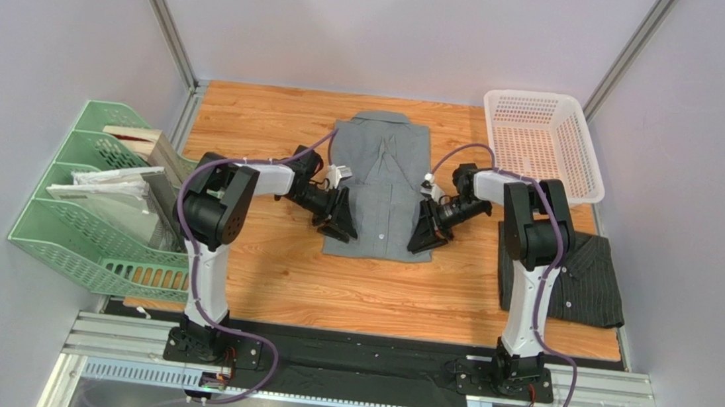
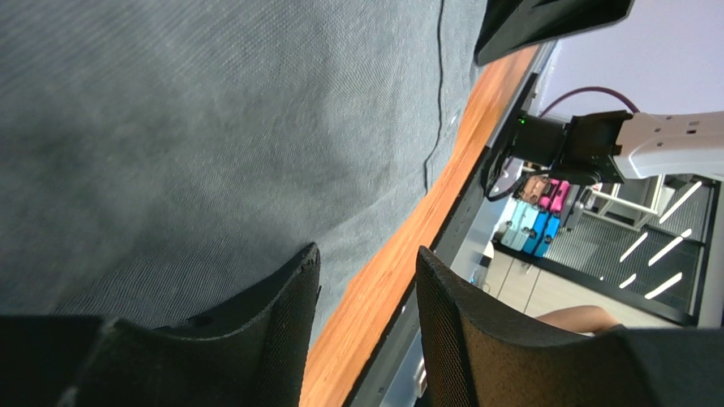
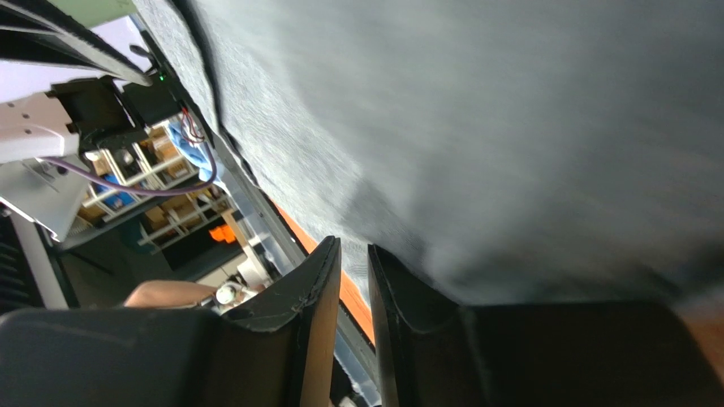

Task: Fold and stack the long sleeve shirts
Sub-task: Fold the shirt

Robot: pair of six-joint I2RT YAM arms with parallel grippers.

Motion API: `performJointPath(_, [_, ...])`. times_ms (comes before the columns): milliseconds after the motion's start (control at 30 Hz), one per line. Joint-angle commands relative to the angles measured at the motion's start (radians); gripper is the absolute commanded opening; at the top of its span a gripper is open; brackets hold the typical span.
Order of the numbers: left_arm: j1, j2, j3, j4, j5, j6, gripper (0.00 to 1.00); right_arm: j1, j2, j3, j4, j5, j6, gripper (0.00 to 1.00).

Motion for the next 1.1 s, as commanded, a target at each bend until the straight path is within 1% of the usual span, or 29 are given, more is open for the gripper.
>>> performJointPath(0, [0.006,-0.019,0.008,-0.102,-0.028,0.09,0.53,-0.019,-0.059,0.007,-0.036,0.041,-0.017,0.31])
performJointPath(33, [0.008,-0.038,0.016,-0.11,-0.015,0.151,0.53,-0.019,-0.084,0.019,-0.058,0.021,-0.046,0.32])
performJointPath(67, [0.006,-0.095,0.019,-0.111,0.001,0.183,0.54,-0.021,-0.111,0.028,-0.09,-0.026,-0.055,0.34])
performJointPath(100, [0.005,-0.129,0.024,-0.111,0.005,0.214,0.55,-0.025,-0.175,0.053,-0.095,-0.051,-0.058,0.37])
performJointPath(133, [0.0,-0.163,0.042,-0.117,0.003,0.288,0.56,-0.03,-0.2,0.065,-0.093,-0.066,-0.051,0.39])
performJointPath(167, [-0.009,-0.221,0.057,-0.131,-0.027,0.335,0.57,-0.034,-0.222,0.083,-0.092,-0.054,-0.048,0.39])
performJointPath(200, [-0.038,-0.248,0.073,-0.158,-0.059,0.375,0.58,-0.039,-0.234,0.106,-0.089,-0.025,-0.046,0.4])
performJointPath(233, [-0.057,-0.268,0.1,-0.168,-0.09,0.463,0.59,-0.044,-0.248,0.146,-0.082,0.01,-0.035,0.39])
performJointPath(267, [-0.077,-0.301,0.109,-0.171,-0.151,0.507,0.6,-0.053,-0.251,0.16,-0.048,0.092,-0.023,0.39])
performJointPath(300, [-0.127,-0.318,0.113,-0.15,-0.197,0.547,0.61,-0.054,-0.25,0.171,-0.027,0.148,-0.012,0.38])
performJointPath(333, [-0.156,-0.329,0.103,-0.13,-0.246,0.629,0.62,-0.056,-0.244,0.192,-0.011,0.2,-0.005,0.38])
performJointPath(367, [-0.185,-0.341,0.1,-0.11,-0.317,0.677,0.62,-0.056,-0.224,0.202,0.014,0.27,0.0,0.38])
performJointPath(400, [-0.245,-0.34,0.096,-0.063,-0.348,0.721,0.62,-0.056,-0.207,0.211,0.026,0.298,0.011,0.38])
performJointPath(433, [-0.273,-0.335,0.091,-0.036,-0.371,0.796,0.62,-0.056,-0.19,0.225,0.033,0.318,0.015,0.38])
performJointPath(500, [-0.349,-0.299,0.108,0.013,-0.419,0.876,0.62,-0.054,-0.126,0.278,0.037,0.352,0.032,0.37])
performJointPath(567, [-0.394,-0.242,0.155,0.025,-0.461,0.898,0.63,-0.054,-0.07,0.329,0.039,0.369,0.037,0.39])
performJointPath(600, [-0.434,-0.222,0.178,0.022,-0.474,0.903,0.63,-0.054,-0.059,0.343,0.039,0.372,0.04,0.4])
performJointPath(633, [-0.449,-0.187,0.223,0.019,-0.486,0.903,0.64,-0.054,-0.046,0.353,0.045,0.371,0.045,0.41])
performJointPath(733, [-0.505,-0.127,0.284,0.004,-0.526,0.923,0.67,-0.054,-0.01,0.39,0.046,0.362,0.058,0.43])
performJointPath(800, [-0.534,-0.095,0.318,-0.025,-0.555,0.935,0.67,-0.054,-0.004,0.395,0.048,0.343,0.063,0.43])
performJointPath(933, [-0.558,0.0,0.415,-0.099,-0.569,0.937,0.65,-0.054,-0.016,0.378,0.034,0.314,0.072,0.42])
performJointPath(1067, [-0.575,0.053,0.438,-0.145,-0.607,0.944,0.66,-0.054,-0.023,0.364,0.034,0.319,0.063,0.43])
